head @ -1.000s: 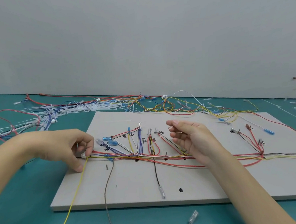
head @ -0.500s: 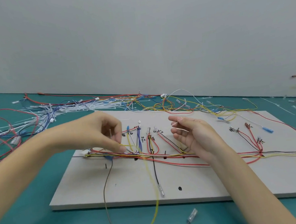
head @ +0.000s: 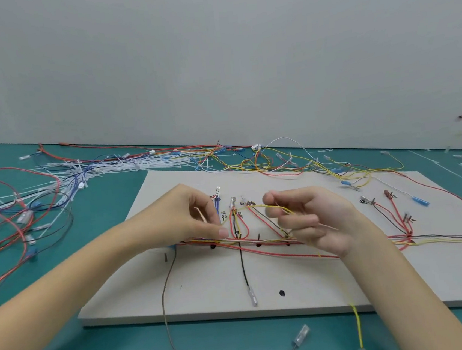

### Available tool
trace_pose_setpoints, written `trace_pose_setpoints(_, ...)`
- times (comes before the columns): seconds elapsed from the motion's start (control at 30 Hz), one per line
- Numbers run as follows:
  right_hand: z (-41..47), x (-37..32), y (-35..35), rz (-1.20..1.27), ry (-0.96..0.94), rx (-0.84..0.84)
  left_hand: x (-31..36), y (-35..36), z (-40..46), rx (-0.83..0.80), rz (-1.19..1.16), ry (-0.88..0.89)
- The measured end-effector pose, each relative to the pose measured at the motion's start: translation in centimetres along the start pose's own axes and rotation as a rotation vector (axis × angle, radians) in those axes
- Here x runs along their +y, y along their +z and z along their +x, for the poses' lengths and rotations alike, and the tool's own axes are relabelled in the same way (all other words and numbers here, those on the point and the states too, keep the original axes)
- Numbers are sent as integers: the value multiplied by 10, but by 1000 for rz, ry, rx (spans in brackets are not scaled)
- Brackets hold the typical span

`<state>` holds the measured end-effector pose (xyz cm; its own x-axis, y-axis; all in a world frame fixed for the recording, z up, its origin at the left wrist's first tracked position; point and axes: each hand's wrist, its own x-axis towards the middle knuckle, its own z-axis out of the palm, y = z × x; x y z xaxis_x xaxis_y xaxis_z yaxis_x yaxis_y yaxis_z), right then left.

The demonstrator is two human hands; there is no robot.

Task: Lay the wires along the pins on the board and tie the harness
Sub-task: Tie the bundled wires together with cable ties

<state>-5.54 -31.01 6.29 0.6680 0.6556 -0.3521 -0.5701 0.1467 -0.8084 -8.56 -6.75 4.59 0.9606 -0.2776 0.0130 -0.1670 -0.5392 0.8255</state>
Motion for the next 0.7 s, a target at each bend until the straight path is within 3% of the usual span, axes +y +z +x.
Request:
trace_pose_setpoints(0.17,-6,-4,-13,-583,48,268,-15,1,-12,61,116,135)
trace_pose_setpoints(0.27,-3,0,-10,-737,35,371,-23,4,-18,99,124,175)
trace_pose_setpoints(0.4,4,1,-1,-842,-350,550,-31,11,-23,180,119,204)
trace_pose_setpoints(0.47,7,-1,2,-828,-492,599,-32,13,-23,194,118,202)
trace_pose_setpoints(0.6,14,1,12,-497,-549,374,-32,14,-23,223,126,195)
trace_pose_setpoints(0.7,27,6,19,-380,-560,346,-32,15,-23,250,116,183)
